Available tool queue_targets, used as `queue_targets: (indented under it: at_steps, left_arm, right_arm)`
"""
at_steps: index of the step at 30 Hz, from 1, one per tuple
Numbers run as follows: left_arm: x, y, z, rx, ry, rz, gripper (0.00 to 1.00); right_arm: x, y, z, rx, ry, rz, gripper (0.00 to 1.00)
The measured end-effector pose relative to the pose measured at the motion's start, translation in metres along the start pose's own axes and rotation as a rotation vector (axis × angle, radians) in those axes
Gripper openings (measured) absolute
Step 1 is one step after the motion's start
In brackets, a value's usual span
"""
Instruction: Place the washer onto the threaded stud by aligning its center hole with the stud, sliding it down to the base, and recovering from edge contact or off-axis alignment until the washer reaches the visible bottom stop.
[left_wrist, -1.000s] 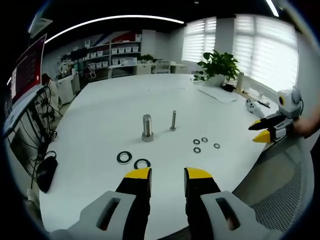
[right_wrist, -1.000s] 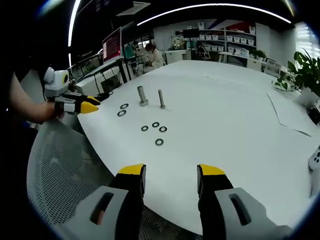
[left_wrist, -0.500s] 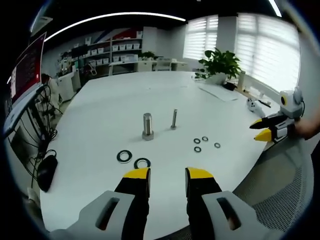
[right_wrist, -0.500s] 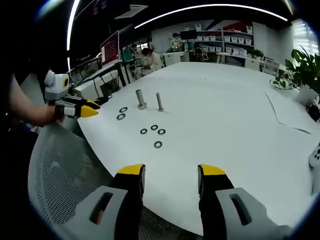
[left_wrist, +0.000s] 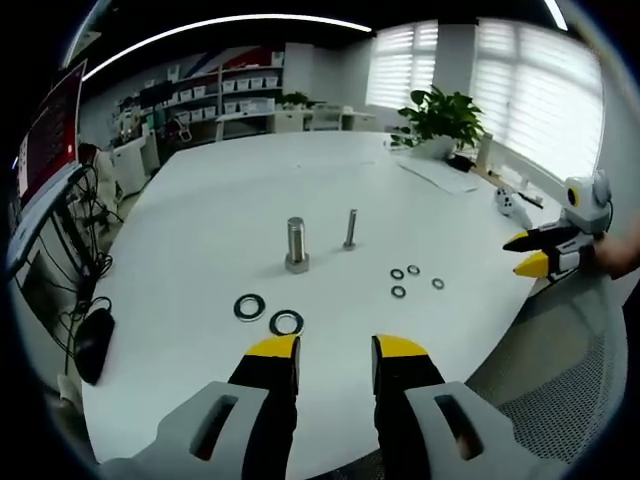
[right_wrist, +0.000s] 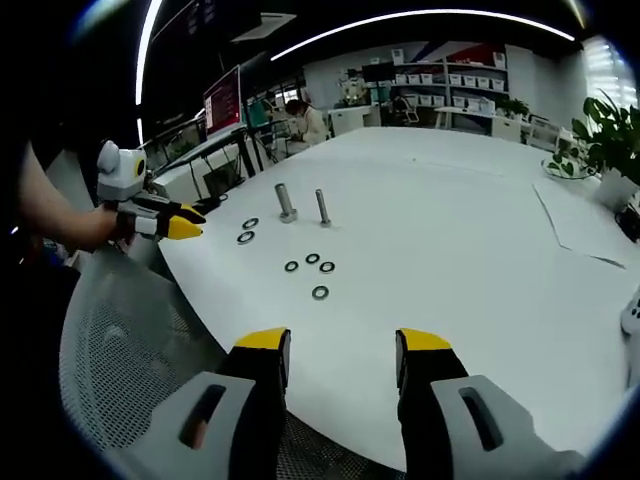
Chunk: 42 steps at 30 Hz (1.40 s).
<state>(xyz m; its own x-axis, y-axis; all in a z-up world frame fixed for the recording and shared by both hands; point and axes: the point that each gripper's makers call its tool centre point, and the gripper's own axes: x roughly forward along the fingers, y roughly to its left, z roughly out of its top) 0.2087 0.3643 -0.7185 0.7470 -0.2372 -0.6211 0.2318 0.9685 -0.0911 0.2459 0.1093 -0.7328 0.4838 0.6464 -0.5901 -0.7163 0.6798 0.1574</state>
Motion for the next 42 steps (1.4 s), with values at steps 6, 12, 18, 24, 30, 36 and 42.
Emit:
queue_targets:
  at_steps: [6, 12, 18, 24, 30, 36, 42]
  left_arm:
    - [0.007, 0.007, 0.003, 0.020, 0.034, 0.000, 0.27]
    - [0.017, 0.018, -0.005, 0.031, 0.115, 0.015, 0.27]
    - [0.029, 0.024, -0.010, 0.031, 0.193, 0.011, 0.29]
    - [0.044, 0.026, -0.018, -0.028, 0.288, -0.026, 0.30]
    - [0.059, 0.035, -0.025, 0.017, 0.370, -0.009, 0.30]
    - [0.070, 0.043, -0.024, 0.033, 0.420, 0.005, 0.30]
    - [0.077, 0.048, -0.019, 0.020, 0.438, 0.010, 0.29]
  right_arm:
    - [0.000, -0.001, 0.001, 0.008, -0.009, -0.001, 0.45]
    - [-0.001, -0.001, 0.001, 0.011, -0.009, -0.002, 0.45]
    - [-0.001, -0.002, 0.002, 0.019, -0.015, -0.006, 0.44]
    - [-0.001, -0.003, 0.002, 0.018, -0.014, -0.008, 0.44]
    - [-0.002, -0.002, 0.002, 0.018, -0.014, -0.006, 0.44]
    - [-0.001, -0.002, 0.002, 0.013, -0.012, -0.004, 0.44]
    - [-0.001, -0.003, 0.002, 0.017, -0.015, -0.005, 0.44]
